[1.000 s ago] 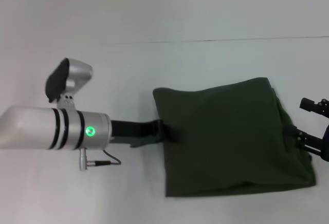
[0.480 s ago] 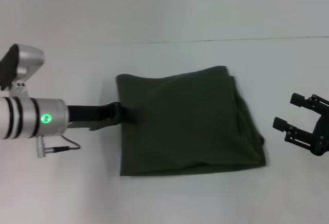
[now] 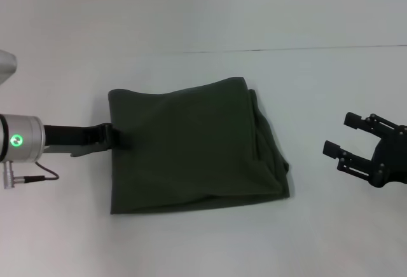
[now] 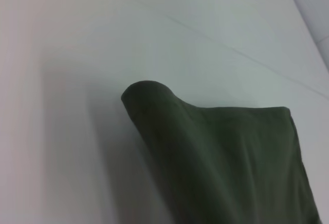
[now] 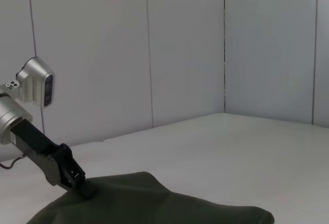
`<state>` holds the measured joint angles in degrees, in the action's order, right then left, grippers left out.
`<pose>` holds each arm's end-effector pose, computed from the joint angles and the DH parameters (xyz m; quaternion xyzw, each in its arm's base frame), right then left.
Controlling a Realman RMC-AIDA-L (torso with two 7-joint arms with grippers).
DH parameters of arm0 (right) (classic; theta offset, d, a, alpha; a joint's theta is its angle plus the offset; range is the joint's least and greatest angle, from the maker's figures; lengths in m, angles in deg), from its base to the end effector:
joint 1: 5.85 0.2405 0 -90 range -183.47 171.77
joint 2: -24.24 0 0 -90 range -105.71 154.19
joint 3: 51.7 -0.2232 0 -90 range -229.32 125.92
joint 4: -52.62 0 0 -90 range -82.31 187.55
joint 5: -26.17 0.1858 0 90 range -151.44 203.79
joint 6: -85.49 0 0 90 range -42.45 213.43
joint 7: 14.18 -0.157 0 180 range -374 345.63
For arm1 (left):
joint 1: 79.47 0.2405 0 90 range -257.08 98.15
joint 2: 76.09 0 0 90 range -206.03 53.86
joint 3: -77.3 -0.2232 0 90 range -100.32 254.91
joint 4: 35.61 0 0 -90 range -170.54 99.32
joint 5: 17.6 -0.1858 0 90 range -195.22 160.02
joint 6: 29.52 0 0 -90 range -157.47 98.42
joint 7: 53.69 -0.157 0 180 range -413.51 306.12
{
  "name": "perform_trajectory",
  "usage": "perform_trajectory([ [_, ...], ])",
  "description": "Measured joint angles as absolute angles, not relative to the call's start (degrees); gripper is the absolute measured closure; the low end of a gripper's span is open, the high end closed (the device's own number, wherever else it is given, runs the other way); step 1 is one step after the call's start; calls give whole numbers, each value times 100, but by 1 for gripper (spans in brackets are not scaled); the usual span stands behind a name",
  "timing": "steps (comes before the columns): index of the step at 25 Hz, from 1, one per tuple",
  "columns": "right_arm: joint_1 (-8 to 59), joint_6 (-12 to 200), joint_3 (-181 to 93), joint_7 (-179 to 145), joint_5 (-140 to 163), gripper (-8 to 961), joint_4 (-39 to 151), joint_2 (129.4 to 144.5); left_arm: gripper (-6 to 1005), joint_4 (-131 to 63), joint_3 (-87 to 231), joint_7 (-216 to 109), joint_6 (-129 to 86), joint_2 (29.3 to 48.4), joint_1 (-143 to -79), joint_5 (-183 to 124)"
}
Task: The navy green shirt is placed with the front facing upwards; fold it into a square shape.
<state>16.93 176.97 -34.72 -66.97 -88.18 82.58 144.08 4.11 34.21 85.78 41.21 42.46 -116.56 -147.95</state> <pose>0.2695 0.2725 0.0276 -0.8868 0.1674 0.3021 0.3070 -0.2378 0.3500 -0.0005 -0.7566 -0.6168 -0.1441 0.1621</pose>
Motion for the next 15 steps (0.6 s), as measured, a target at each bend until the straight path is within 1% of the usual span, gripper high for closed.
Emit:
perform_trajectory([
  [4, 1721, 17697, -3474, -6716, -8822, 157, 8213, 14411, 866, 423, 3437, 8560, 4131, 4210, -11696, -14944],
  [15, 1749, 17759, -3368, -6726, -8826, 156, 8225, 14409, 841, 465, 3663, 8423, 4091, 4203, -11665, -14970],
])
